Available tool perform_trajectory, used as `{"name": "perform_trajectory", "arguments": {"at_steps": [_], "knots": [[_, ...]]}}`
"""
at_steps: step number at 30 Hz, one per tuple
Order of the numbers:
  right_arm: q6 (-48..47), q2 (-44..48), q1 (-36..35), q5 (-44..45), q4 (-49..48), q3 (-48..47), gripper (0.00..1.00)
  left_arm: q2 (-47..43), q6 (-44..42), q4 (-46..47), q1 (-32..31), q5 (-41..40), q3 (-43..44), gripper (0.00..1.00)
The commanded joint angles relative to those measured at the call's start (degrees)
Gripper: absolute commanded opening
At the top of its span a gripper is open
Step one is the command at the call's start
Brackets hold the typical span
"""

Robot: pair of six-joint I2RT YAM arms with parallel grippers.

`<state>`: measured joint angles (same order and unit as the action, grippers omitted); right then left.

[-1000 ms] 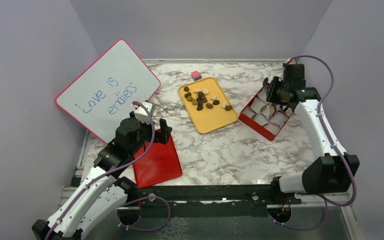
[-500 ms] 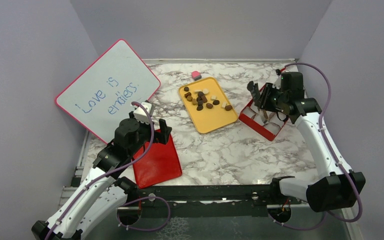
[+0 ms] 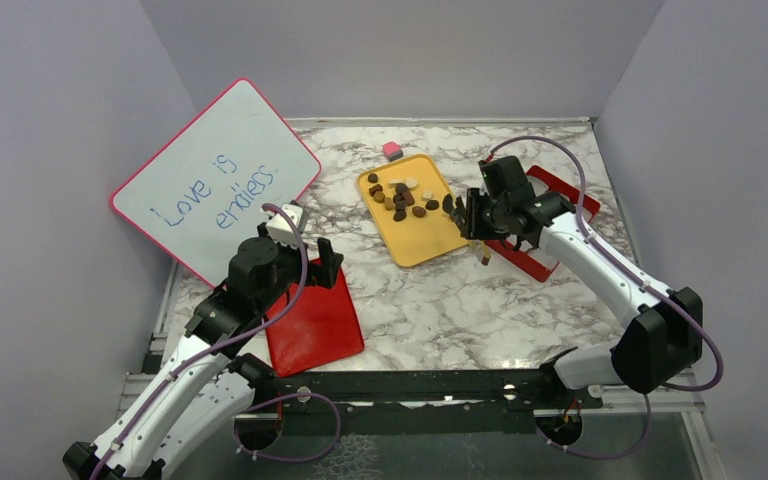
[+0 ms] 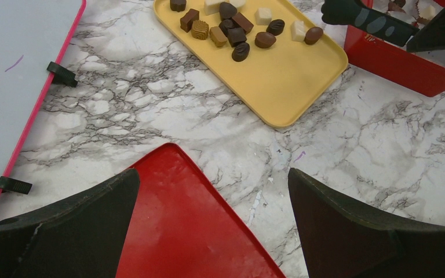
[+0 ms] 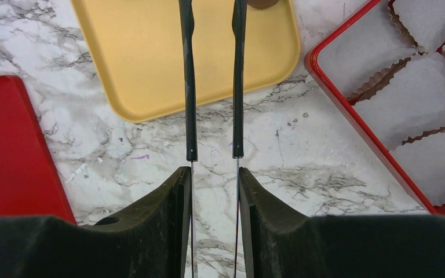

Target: Pack the chocolate

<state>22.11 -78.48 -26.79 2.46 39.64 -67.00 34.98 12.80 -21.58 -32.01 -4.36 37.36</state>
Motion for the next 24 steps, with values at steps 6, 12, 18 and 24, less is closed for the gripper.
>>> {"name": "perform_trajectory", "arguments": {"at_steps": [6, 12, 18, 24], "knots": [[1.9, -6.6, -3.8, 9.9, 2.8, -3.4, 0.38, -0.7, -0.4, 0.4, -0.2, -1.1, -0.4, 0.99], [2.1, -10.0, -4.6, 12.5, 5.6, -5.0, 0.38, -0.6, -0.4, 0.4, -0.2, -1.4, -0.4, 0.99], [2.3, -11.6, -4.9, 13.4, 6.4, -5.0, 0.39, -0.3, -0.4, 0.3, -0.2, -1.0, -0.4, 0.99], [2.0, -13.5, -4.9, 13.1, 5.3, -5.5, 0.41, -0.4, -0.4, 0.3, -0.1, -1.3, -0.4, 0.99]]}}
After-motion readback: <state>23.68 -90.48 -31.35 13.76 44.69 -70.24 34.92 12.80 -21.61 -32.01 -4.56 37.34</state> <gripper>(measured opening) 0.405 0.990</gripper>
